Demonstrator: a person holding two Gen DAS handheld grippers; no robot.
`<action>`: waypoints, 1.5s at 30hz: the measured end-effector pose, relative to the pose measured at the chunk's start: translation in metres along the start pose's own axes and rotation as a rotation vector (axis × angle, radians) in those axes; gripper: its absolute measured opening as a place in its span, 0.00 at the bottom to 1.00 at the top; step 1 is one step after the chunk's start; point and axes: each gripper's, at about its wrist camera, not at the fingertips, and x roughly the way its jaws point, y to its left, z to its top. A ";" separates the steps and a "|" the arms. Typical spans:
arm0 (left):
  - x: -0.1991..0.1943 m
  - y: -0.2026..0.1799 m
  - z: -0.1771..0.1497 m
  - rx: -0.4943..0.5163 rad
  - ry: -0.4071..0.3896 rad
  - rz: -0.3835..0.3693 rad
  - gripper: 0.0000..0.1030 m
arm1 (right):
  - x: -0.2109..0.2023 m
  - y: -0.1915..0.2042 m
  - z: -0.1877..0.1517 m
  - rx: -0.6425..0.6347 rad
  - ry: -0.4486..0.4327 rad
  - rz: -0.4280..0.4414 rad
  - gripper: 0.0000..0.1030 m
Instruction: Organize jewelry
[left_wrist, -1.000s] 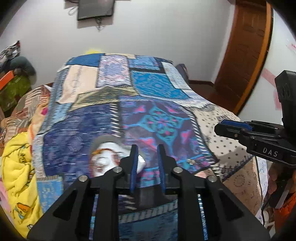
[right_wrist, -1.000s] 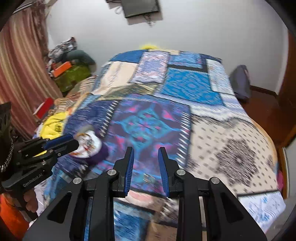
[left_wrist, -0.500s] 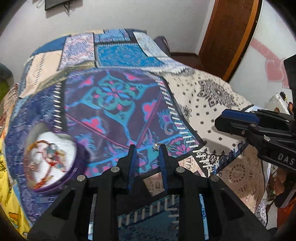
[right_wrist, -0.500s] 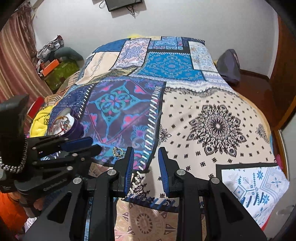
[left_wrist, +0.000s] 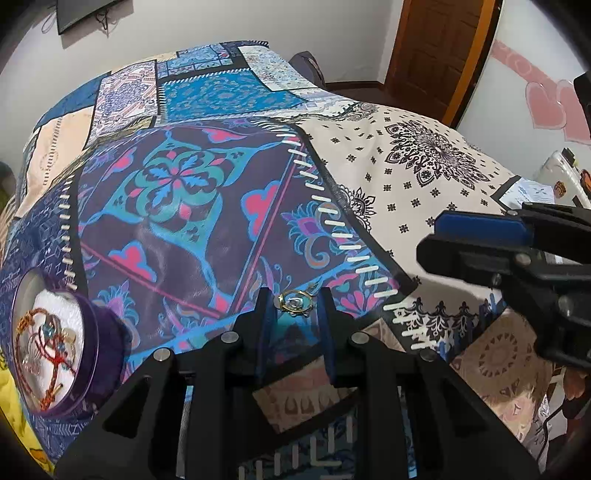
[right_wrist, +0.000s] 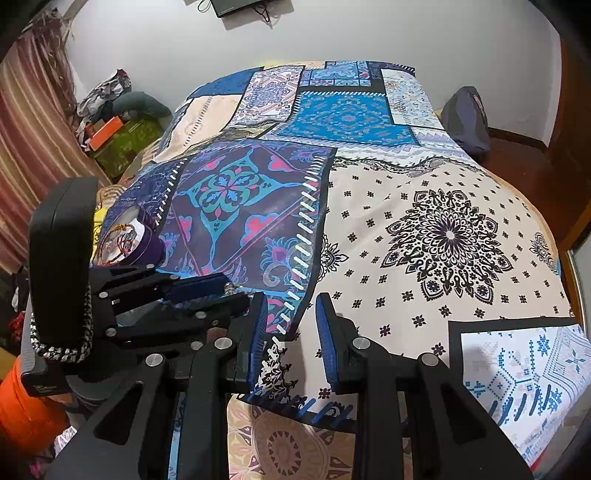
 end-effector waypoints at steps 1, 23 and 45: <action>0.000 -0.001 0.000 0.002 -0.003 0.000 0.20 | 0.001 0.000 0.000 -0.001 0.002 0.001 0.24; -0.060 0.040 -0.019 -0.115 -0.105 -0.029 0.20 | 0.025 0.033 0.000 -0.069 0.065 0.048 0.24; -0.060 0.081 -0.067 -0.237 -0.060 -0.061 0.20 | 0.067 0.091 -0.003 -0.214 0.083 0.090 0.12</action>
